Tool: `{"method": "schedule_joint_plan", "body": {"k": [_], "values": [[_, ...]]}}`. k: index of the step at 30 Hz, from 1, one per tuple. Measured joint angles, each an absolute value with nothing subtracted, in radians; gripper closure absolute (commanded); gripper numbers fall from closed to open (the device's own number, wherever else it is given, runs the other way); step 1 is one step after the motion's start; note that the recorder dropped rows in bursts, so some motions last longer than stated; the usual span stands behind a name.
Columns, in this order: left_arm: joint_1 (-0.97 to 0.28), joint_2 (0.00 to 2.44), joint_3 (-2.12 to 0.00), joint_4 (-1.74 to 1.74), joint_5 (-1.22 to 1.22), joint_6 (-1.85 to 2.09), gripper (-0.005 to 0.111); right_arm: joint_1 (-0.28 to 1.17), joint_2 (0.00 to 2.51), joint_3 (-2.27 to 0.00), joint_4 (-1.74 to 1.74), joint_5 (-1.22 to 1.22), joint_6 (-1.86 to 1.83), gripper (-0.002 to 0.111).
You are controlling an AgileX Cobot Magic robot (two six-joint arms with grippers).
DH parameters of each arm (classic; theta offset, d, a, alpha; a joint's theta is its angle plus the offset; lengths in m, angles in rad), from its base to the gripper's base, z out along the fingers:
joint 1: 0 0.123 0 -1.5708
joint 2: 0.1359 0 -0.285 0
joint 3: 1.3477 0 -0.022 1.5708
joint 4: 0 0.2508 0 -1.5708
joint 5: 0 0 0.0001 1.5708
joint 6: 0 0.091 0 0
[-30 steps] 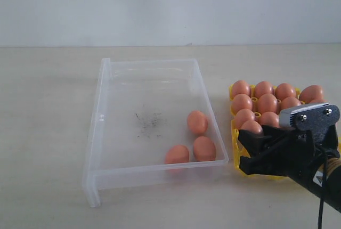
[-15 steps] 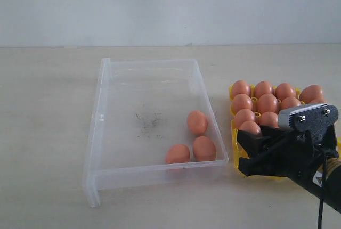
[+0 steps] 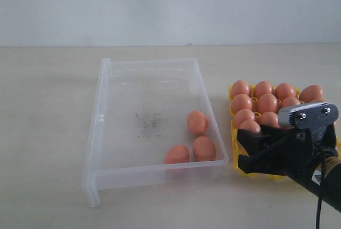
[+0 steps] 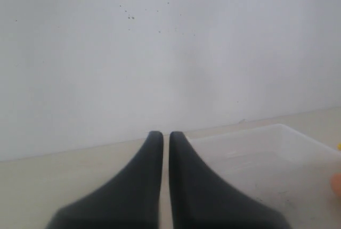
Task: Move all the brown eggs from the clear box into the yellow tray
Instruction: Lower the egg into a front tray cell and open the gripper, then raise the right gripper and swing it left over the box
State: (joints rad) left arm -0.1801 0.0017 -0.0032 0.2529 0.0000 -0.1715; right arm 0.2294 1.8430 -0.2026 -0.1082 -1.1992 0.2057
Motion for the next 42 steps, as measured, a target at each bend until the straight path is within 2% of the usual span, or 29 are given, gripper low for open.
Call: {"method": "schedule_joint_plan", "body": {"k": [19,23,28,30,35,42], "values": [[-0.180,0.002,-0.003,0.253,0.000,-0.171,0.103,0.229,1.843,-0.203,-0.118,-1.150,0.332,0.108],[-0.180,0.002,-0.003,0.253,0.000,-0.171,0.103,0.229,1.843,-0.203,-0.114,-1.146,0.339,0.090],[-0.180,0.002,-0.003,0.253,0.000,-0.171,0.103,0.229,1.843,-0.203,-0.114,-1.146,0.341,0.057],[-0.180,0.002,-0.003,0.253,0.000,-0.171,0.103,0.229,1.843,-0.203,-0.112,-1.146,0.341,0.051],[-0.180,0.002,-0.003,0.253,0.000,-0.171,0.103,0.229,1.843,-0.203,-0.083,-1.142,0.353,0.044],[-0.180,0.002,-0.003,0.253,0.000,-0.171,0.103,0.229,1.715,-0.201,-0.053,-1.145,0.359,0.045]]}}
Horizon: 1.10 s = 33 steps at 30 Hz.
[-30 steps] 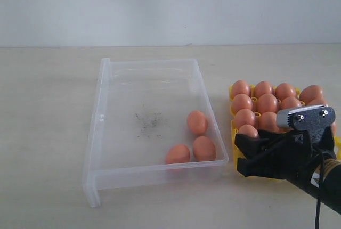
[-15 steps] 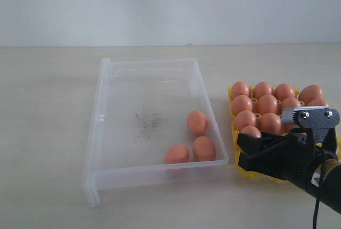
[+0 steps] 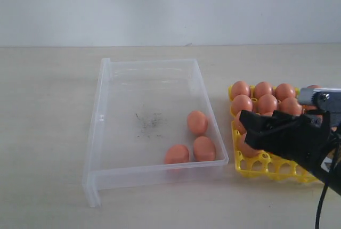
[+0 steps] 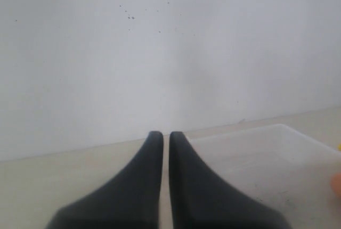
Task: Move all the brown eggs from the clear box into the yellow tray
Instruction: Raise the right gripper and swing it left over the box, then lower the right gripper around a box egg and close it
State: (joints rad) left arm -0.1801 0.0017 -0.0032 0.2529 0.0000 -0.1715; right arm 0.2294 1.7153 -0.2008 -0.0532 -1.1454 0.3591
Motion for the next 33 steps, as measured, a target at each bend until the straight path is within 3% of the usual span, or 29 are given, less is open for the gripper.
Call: {"method": "schedule_joint_plan", "body": {"k": [3,6,8,9,12,14,16,17,19,22,27,30,33], "values": [[-0.180,0.002,-0.003,0.253,0.000,-0.171,0.103,0.229,1.603,-0.201,-0.064,-1.175,0.359,0.050],[-0.180,0.002,-0.003,0.253,0.000,-0.171,0.103,0.236,1.443,-0.263,-0.254,-1.097,0.385,0.079],[-0.180,0.002,-0.003,0.253,0.000,-0.171,0.103,0.305,1.378,-0.370,-0.401,-0.826,0.402,0.097],[-0.180,0.002,-0.003,0.253,0.000,-0.171,0.103,0.364,1.370,-0.453,-0.452,-0.585,0.404,0.102],[-0.180,0.002,-0.003,0.253,0.000,-0.171,0.103,0.447,1.372,-0.565,-0.468,-0.286,0.410,0.107],[-0.180,0.002,-0.003,0.253,0.000,-0.171,0.103,0.496,1.386,-0.632,-0.466,-0.154,0.415,0.105],[-0.180,0.002,-0.003,0.253,0.000,-0.171,0.103,0.567,1.432,-0.752,-0.435,0.039,0.419,0.093],[-0.180,0.002,-0.003,0.253,0.000,-0.171,0.103,0.577,1.451,-0.795,-0.412,0.098,0.419,0.078],[-0.180,0.002,-0.003,0.253,0.000,-0.171,0.103,0.586,1.547,-0.922,-0.319,0.350,0.373,0.059],[-0.180,0.002,-0.003,0.253,0.000,-0.171,0.103,0.586,1.693,-1.116,-0.177,0.617,0.335,0.061],[-0.180,0.002,-0.003,0.253,0.000,-0.171,0.103,0.554,1.854,-1.337,0.043,0.778,0.242,0.062],[-0.180,0.002,-0.003,0.253,0.000,-0.171,0.103,0.505,1.948,-1.459,0.029,0.928,0.214,0.046],[-0.180,0.002,-0.003,0.253,0.000,-0.171,0.103,0.481,1.976,-1.522,0.000,0.974,0.209,0.045]]}}
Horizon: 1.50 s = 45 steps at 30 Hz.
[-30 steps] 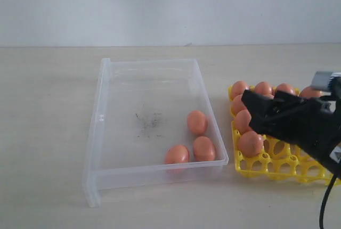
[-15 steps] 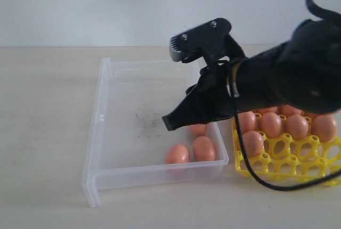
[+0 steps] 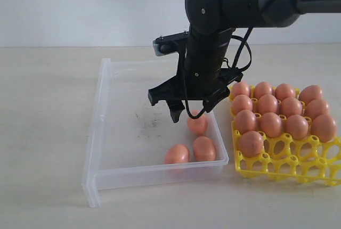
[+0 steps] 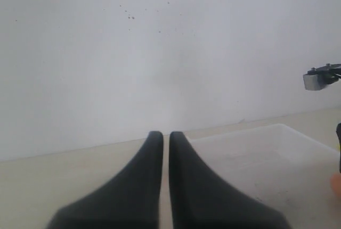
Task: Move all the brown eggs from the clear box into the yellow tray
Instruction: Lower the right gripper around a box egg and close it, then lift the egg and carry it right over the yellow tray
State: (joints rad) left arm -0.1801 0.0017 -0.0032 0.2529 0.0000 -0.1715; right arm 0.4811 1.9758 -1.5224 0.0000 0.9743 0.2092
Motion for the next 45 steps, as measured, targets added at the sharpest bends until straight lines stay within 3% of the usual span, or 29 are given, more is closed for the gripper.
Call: {"method": "schedule_joint_plan", "body": {"k": [13,18,23,26,28,33,39,45], "values": [[-0.180,0.002,-0.003,0.253,0.000,-0.171,0.103,0.457,2.121,-1.633,-0.009,1.031,0.195,0.046],[-0.180,0.002,-0.003,0.253,0.000,-0.171,0.103,0.456,2.145,-1.652,-0.033,1.028,0.195,0.057],[-0.180,0.002,-0.003,0.253,0.000,-0.171,0.103,0.446,2.171,-1.653,-0.045,1.039,0.198,0.058],[-0.180,0.002,-0.003,0.253,0.000,-0.171,0.103,0.439,2.177,-1.653,-0.045,1.042,0.198,0.079],[-0.180,0.002,-0.003,0.253,0.000,-0.171,0.103,0.437,2.177,-1.653,-0.052,1.030,0.200,0.105],[-0.180,0.002,-0.003,0.253,0.000,-0.171,0.103,0.437,2.177,-1.653,-0.056,0.959,0.174,0.109],[-0.180,0.002,-0.003,0.253,0.000,-0.171,0.103,0.437,2.126,-1.551,0.029,0.657,0.044,0.109],[-0.180,0.002,-0.003,0.253,0.000,-0.171,0.103,0.437,1.935,-1.174,0.071,0.034,-0.095,0.109]]}}
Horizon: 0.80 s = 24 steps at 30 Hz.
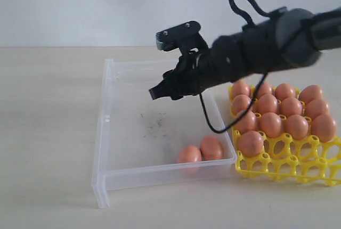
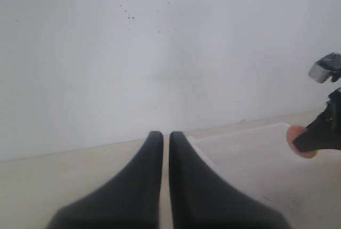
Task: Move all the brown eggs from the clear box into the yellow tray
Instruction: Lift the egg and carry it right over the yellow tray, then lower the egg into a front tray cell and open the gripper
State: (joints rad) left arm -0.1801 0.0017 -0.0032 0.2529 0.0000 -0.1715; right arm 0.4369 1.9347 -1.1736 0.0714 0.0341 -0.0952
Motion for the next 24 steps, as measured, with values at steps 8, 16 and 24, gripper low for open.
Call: {"method": "schedule_joint_plan", "body": {"k": [8,16,24], "values": [[-0.180,0.002,-0.003,0.253,0.000,-0.171,0.103,0.435,1.756,-0.630,0.042,-0.964,-0.043,0.109],[-0.180,0.002,-0.003,0.253,0.000,-0.171,0.103,0.435,1.613,-0.241,0.074,-1.195,-0.037,0.109],[-0.180,0.002,-0.003,0.253,0.000,-0.171,0.103,0.432,1.404,-0.010,0.144,-1.194,-0.037,0.109]]}}
